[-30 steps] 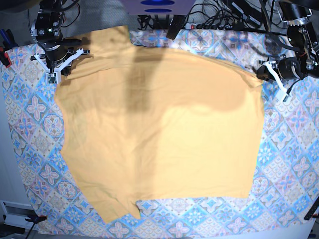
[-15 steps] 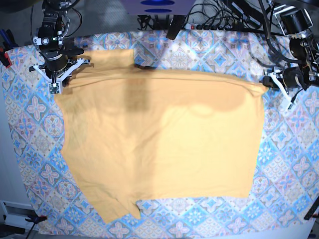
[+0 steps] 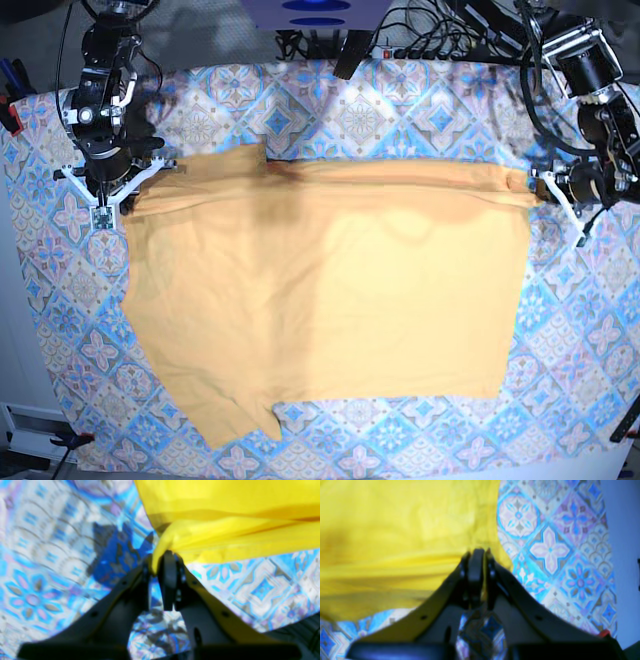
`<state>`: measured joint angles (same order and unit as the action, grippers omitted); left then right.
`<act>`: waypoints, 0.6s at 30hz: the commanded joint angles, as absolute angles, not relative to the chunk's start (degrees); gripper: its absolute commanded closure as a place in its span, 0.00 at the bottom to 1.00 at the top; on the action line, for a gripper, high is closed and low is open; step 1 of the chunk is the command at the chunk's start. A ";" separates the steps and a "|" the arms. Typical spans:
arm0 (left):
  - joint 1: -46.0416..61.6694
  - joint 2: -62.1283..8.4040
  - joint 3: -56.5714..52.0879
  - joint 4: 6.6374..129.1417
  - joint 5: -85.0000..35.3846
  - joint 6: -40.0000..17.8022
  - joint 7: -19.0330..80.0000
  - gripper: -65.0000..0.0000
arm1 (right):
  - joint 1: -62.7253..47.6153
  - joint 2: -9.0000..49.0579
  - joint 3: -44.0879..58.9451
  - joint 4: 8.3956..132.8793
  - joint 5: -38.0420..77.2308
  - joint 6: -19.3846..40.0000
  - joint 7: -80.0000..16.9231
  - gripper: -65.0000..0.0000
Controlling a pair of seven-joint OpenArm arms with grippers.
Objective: Fold the T-shirt properly
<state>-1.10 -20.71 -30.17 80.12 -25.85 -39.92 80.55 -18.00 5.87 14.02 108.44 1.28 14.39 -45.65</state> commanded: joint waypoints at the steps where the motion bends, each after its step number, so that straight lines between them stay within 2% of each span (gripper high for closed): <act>1: -2.51 -21.85 -30.46 80.84 -25.36 -40.00 80.00 0.90 | -16.22 6.55 14.37 109.32 0.92 13.85 -44.79 0.96; 8: -8.92 -21.76 -30.37 72.48 -21.32 -40.00 80.00 0.90 | -9.71 6.81 14.37 105.98 0.92 13.85 -48.31 0.96; 18: -14.64 -21.49 -27.12 71.43 -18.68 -40.00 80.00 0.90 | -2.86 6.90 12.35 95.25 0.84 13.85 -47.87 0.96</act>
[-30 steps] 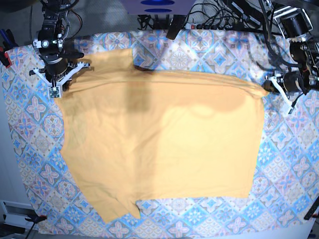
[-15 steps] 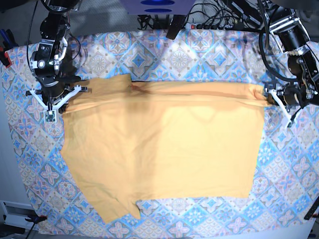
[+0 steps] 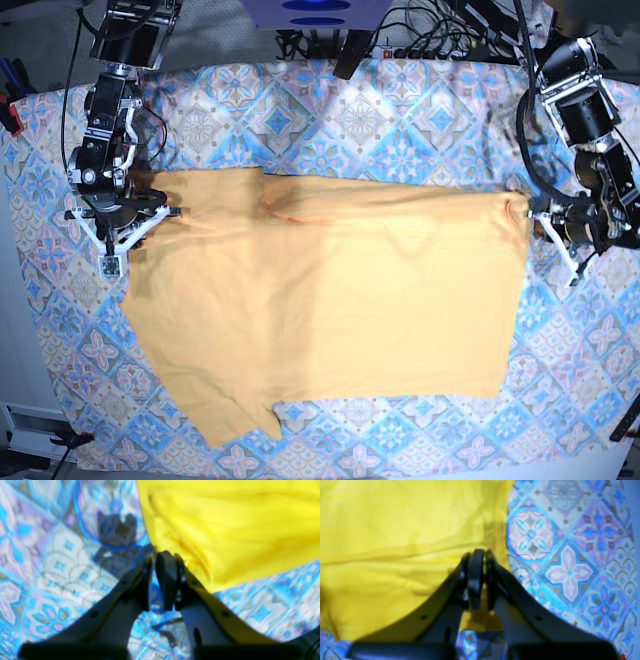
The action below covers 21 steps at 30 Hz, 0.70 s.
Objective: Fold the T-shirt properly
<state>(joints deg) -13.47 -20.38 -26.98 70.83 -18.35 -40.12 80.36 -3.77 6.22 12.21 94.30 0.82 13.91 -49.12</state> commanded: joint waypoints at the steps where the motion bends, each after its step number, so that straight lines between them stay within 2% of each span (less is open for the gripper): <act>1: -15.25 -21.05 -27.21 70.29 -18.59 -40.00 80.00 0.90 | -2.07 6.90 11.91 94.55 0.84 13.85 -47.87 0.96; 8: -20.97 -19.03 -27.12 60.44 -10.95 -40.00 78.37 0.90 | 2.24 8.04 9.45 89.01 0.84 13.85 -47.87 0.96; 15: -23.08 -17.36 -25.36 57.27 -6.37 -40.00 74.86 0.90 | 6.02 8.31 9.54 84.88 0.84 13.85 -47.78 0.96; 21: -23.25 -17.36 -25.45 57.45 -6.81 -40.00 78.29 0.90 | 6.20 8.84 9.45 84.70 0.84 13.85 -47.78 0.96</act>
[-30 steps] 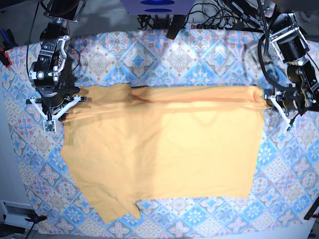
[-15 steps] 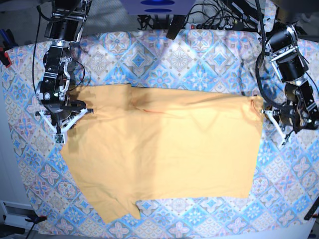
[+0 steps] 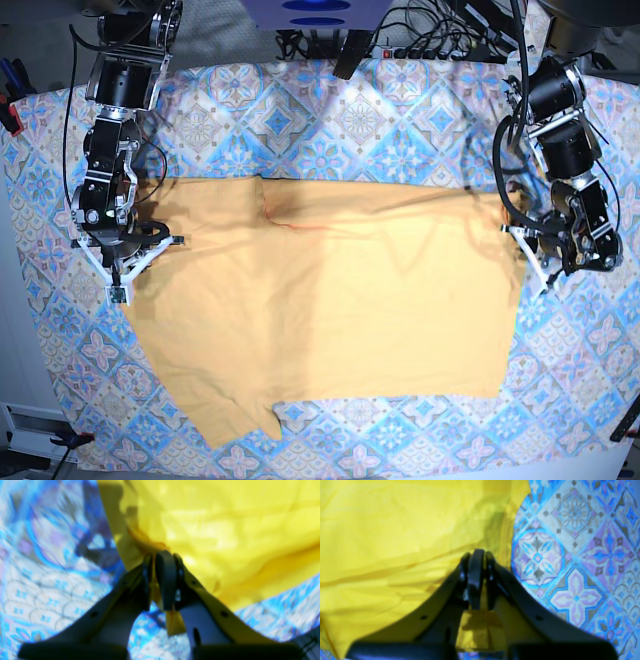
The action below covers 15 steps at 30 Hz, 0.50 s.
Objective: Fold the T-shirt properly
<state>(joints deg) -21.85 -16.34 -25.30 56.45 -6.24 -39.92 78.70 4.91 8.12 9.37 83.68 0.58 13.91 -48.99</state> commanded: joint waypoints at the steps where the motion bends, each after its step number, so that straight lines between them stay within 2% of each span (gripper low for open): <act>1: -23.25 -17.36 -25.45 57.54 -6.81 -40.00 78.81 0.90 | 6.20 8.84 9.45 84.70 0.84 13.85 -47.78 0.96; 7: -20.79 -17.36 -25.54 63.16 -6.73 -40.00 79.78 0.88 | 5.93 8.84 9.45 84.70 0.84 13.85 -47.78 0.95; 9: -20.35 -17.36 -25.54 64.13 -6.73 -40.00 80.00 0.82 | 5.93 8.84 9.45 84.62 0.84 13.85 -47.78 0.95; 11: -20.44 -17.36 -25.54 64.22 -6.37 -40.00 80.00 0.72 | 5.93 8.84 9.45 84.62 0.84 13.85 -47.78 0.94; 15: -20.44 -17.36 -25.63 64.22 -6.37 -40.00 80.00 0.60 | 5.85 8.92 9.45 84.62 0.84 13.85 -47.78 0.84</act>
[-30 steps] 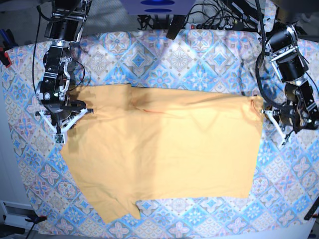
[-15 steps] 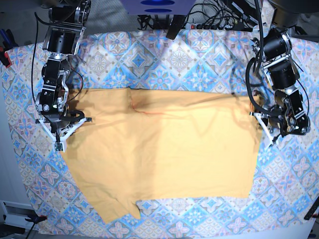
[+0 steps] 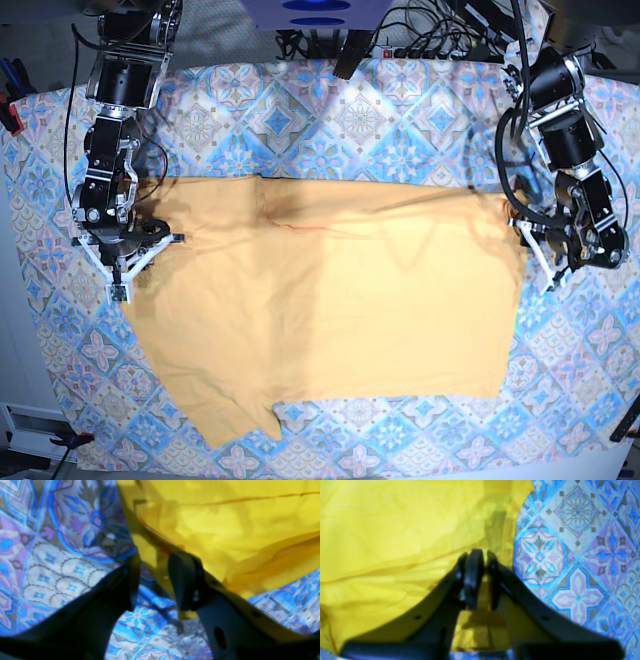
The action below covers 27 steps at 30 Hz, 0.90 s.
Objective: Fold the T-shirt properly
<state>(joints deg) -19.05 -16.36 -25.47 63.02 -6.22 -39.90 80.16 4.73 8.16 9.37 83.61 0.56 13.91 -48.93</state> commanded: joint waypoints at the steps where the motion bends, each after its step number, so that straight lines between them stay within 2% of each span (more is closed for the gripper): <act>1: -20.44 -17.36 -25.63 64.22 -6.37 -40.00 80.00 0.59 | 5.85 8.92 9.45 84.62 0.84 13.85 -47.78 0.81; 12: -20.44 -17.45 -25.63 64.22 -6.81 -40.00 80.00 0.59 | 5.76 10.59 9.45 85.05 0.84 14.20 -47.87 0.64; 18: -20.26 -17.45 -25.63 64.31 -6.99 -40.00 80.00 0.59 | 5.41 10.59 9.45 88.13 0.84 14.20 -48.31 0.63; 23: -20.18 -18.95 -25.63 64.31 -7.34 -40.00 80.00 0.58 | 5.41 10.59 9.54 85.32 0.92 14.20 -50.77 0.63; 27: -17.63 -22.37 -25.45 66.51 -15.69 -40.00 80.00 0.56 | 5.41 10.59 9.54 84.70 0.92 14.20 -51.30 0.61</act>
